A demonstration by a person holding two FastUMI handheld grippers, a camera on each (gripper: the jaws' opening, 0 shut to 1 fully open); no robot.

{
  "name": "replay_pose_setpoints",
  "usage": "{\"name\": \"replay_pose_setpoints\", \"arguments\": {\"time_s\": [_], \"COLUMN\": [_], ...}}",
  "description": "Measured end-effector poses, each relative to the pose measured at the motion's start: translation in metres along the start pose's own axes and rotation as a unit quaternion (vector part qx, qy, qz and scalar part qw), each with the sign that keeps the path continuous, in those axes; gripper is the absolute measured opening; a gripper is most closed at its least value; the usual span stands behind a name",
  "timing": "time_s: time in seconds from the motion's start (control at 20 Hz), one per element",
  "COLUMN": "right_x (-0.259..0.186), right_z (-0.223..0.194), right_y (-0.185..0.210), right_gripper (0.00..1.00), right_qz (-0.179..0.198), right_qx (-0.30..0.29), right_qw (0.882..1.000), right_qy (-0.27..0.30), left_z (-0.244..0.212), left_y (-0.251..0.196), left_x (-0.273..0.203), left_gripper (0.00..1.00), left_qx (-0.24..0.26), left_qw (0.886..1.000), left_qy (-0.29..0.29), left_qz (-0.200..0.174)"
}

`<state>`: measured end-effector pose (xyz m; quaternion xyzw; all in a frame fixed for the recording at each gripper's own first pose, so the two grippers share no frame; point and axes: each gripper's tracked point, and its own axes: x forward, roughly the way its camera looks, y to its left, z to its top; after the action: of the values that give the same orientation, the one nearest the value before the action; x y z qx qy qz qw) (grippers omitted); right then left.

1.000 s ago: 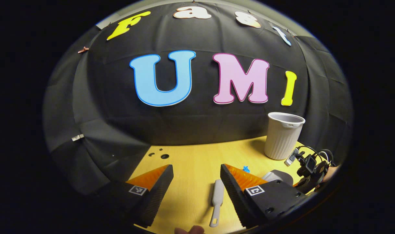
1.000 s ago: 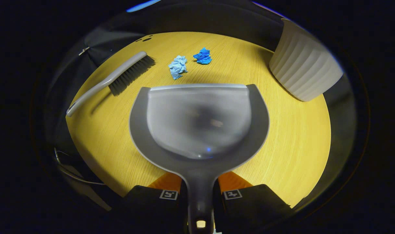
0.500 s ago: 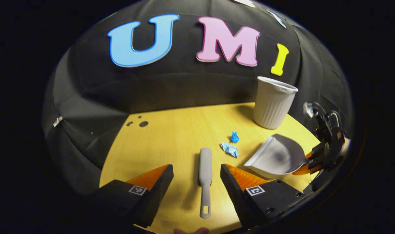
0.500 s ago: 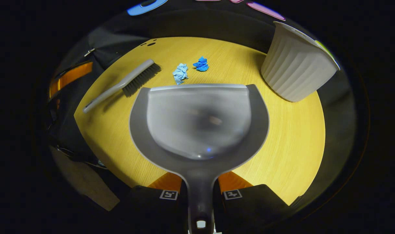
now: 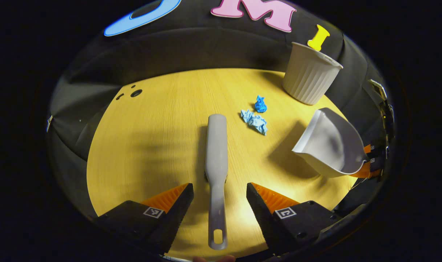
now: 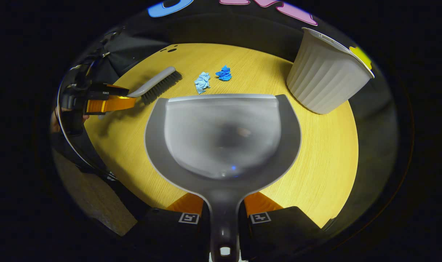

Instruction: Pick up the small broom and dustpan from the desktop, sweep the trash into the dustpan with the broom, and then empty the trash into the garbage bin.

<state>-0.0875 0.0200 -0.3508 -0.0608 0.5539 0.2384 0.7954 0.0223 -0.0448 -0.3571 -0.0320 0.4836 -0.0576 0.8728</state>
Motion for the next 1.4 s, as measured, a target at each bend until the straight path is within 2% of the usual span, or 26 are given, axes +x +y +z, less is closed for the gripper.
{"name": "replay_pose_setpoints", "arguments": {"time_s": [0.3, 0.35, 0.45, 0.8, 0.9, 0.95, 1.15, 1.35, 1.4], "right_x": [-0.001, -0.002, -0.003, 0.000, 0.001, 0.002, 0.004, 0.011, 0.013], "right_z": [-0.002, -0.001, -0.003, -0.008, -0.006, -0.005, -0.002, -0.003, -0.001], "right_y": [0.005, 0.006, 0.007, 0.006, 0.006, 0.006, 0.007, -0.005, -0.006], "right_gripper": [0.35, 0.36, 0.35, 0.36, 0.36, 0.36, 0.35, 0.36, 0.36], "right_qz": [-0.002, -0.002, 0.001, 0.008, 0.009, 0.010, 0.012, 0.000, 0.000], "right_qx": [-0.002, -0.002, -0.004, -0.036, -0.042, -0.043, -0.046, -0.043, -0.037], "right_qw": [1.000, 1.000, 1.000, 0.999, 0.998, 0.998, 0.998, 0.996, 0.996], "right_qy": [0.003, 0.004, 0.007, 0.032, 0.036, 0.036, 0.043, 0.079, 0.084], "left_z": [-0.020, -0.021, -0.024, -0.025, -0.024, -0.023, -0.017, 0.010, 0.020], "left_y": [0.004, 0.005, 0.004, 0.004, 0.004, 0.004, 0.006, 0.019, 0.022], "left_x": [0.029, 0.032, 0.037, 0.047, 0.046, 0.047, 0.051, 0.052, 0.053], "left_gripper": [0.93, 0.89, 0.91, 0.83, 0.73, 0.74, 0.32, 0.31, 0.28], "left_qx": [0.010, 0.014, 0.014, 0.018, 0.014, 0.013, 0.032, 0.067, 0.066], "left_qw": [0.998, 0.998, 0.998, 0.997, 0.997, 0.997, 0.997, 0.996, 0.997], "left_qy": [0.056, 0.059, 0.066, 0.066, 0.068, 0.070, 0.067, 0.043, 0.038], "left_qz": [0.008, 0.011, 0.014, 0.020, 0.022, 0.023, 0.020, 0.031, 0.032]}}
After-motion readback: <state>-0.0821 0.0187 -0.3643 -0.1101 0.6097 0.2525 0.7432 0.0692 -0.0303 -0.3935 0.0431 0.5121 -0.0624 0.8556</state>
